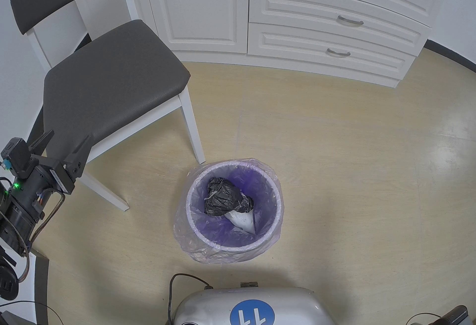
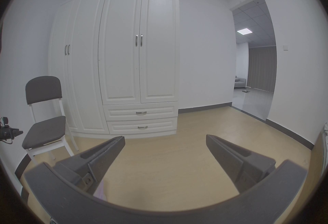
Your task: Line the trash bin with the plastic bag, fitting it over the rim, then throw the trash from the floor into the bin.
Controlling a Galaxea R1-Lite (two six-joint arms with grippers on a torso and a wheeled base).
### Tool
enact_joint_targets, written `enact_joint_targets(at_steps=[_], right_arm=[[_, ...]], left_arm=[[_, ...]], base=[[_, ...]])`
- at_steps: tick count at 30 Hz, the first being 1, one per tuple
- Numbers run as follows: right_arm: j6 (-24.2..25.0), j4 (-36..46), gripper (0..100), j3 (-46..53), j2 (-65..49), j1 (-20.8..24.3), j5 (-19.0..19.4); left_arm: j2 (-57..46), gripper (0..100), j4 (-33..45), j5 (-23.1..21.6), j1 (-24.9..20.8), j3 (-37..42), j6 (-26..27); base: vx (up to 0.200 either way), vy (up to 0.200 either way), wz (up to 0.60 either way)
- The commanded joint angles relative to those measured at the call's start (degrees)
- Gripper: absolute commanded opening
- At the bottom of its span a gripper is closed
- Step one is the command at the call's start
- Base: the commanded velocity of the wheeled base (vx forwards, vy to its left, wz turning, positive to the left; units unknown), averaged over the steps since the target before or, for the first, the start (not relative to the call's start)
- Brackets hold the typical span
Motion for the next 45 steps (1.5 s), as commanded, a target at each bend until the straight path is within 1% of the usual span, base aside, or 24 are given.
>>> enact_joint_targets(at_steps=[1,4,6,8,11,13,14,15,16,18,20,22,25,26,27,29,30,32,33,35,37,42,43,45], right_arm=[[0.1,-0.1,100,1.8,-7.1,-0.2,-0.7],[-0.2,0.1,100,3.6,-11.6,-0.6,-1.4],[-0.3,0.1,100,4.6,-13.1,-0.5,-2.1],[0.3,0.0,100,4.5,-13.1,-0.4,-4.3],[1.4,0.1,100,4.5,-13.4,0.4,-4.9],[1.0,0.6,100,4.6,-14.2,1.9,-4.3],[0.2,2.8,100,5.2,-16.9,6.2,-1.5],[0.1,3.0,100,5.2,-17.0,6.2,-1.1],[0.2,4.4,100,5.5,-17.4,5.3,0.8],[0.3,5.0,100,6.3,-17.8,4.9,1.5],[0.2,4.9,100,9.0,-18.7,4.6,1.6],[0.2,4.8,100,9.6,-18.7,4.6,1.3],[1.5,4.8,100,11.0,-18.7,4.6,0.8],[1.6,4.8,100,11.0,-18.7,4.6,0.8],[2.0,4.6,100,11.0,-18.7,4.6,0.1],[2.1,4.5,100,11.0,-18.7,4.6,-0.5],[2.1,4.4,100,11.0,-18.7,4.6,-1.4],[2.3,4.4,100,10.9,-18.7,4.6,-2.8],[2.3,4.4,100,10.9,-18.7,4.6,-2.8],[3.0,4.4,100,10.4,-18.7,4.6,-3.5],[3.5,4.4,100,10.3,-18.7,4.6,-3.5],[3.6,4.4,100,11.1,-18.7,4.6,-3.6],[3.7,4.3,100,12.0,-18.7,4.6,-3.7],[3.7,3.6,100,13.2,-18.7,4.6,-5.0]], left_arm=[[-11.6,100,14.8,2.0,0.4,-7.7,-0.2],[-15.1,100,21.4,4.3,0.3,-10.5,-0.4],[-17.4,100,23.6,5.2,0.3,-11.1,-0.4],[-20.4,100,25.6,6.3,0.3,-11.0,-0.4],[-25.8,100,30.4,8.2,0.3,-10.6,-0.4],[-28.1,100,32.8,8.4,0.3,-10.7,-0.5],[-32.9,100,38.5,8.5,0.3,-11.1,-0.5],[-33.6,100,39.4,8.5,0.3,-11.2,-0.5],[-36.8,100,43.2,8.6,0.5,-11.5,-0.5],[-39.3,100,46.0,8.6,1.0,-11.7,-0.5],[-44.3,100,51.7,8.7,2.9,-12.8,-0.4],[-45.7,100,53.4,8.7,3.6,-13.2,-0.5],[-52.9,100,61.2,8.7,8.8,-13.8,-0.5],[-53.6,100,61.8,8.7,9.3,-13.9,-0.5],[-57.0,100,65.5,8.8,11.4,-14.4,-0.5],[-59.8,100,68.8,8.8,11.6,-15.3,-0.5],[-62.8,100,74.0,8.5,11.1,-17.2,-0.5],[-65.2,100,80.0,8.5,10.2,-19.2,-0.5],[-65.2,100,80.0,8.5,10.2,-19.2,-0.5],[-67.6,100,84.8,9.0,8.0,-20.9,-0.5],[-68.8,100,85.7,9.4,6.6,-21.1,-0.5],[-69.8,100,85.8,10.4,7.7,-19.9,-0.6],[-71.0,100,85.8,10.1,8.8,-18.5,-0.6],[-72.5,100,85.8,9.9,9.4,-16.3,-0.5]], base=[[0.0,0.0,0.0],[0.0,0.0,0.0],[0.0,0.0,0.0],[0.0,0.0,0.0],[0.0,0.0,0.0],[0.0,0.0,0.0],[0.0,0.0,0.0],[0.0,0.0,0.0],[0.0,0.0,0.0],[0.0,0.0,0.0],[0.0,0.0,0.0],[0.0,0.0,0.0],[0.0,0.0,0.0],[0.0,0.0,0.0],[0.0,0.0,0.0],[0.0,0.0,0.0],[0.0,0.0,0.0],[0.0,0.0,0.0],[0.0,0.0,0.0],[0.0,0.0,0.0],[0.0,0.0,0.0],[0.0,0.0,0.0],[0.0,0.0,0.0],[0.0,0.0,0.0]])
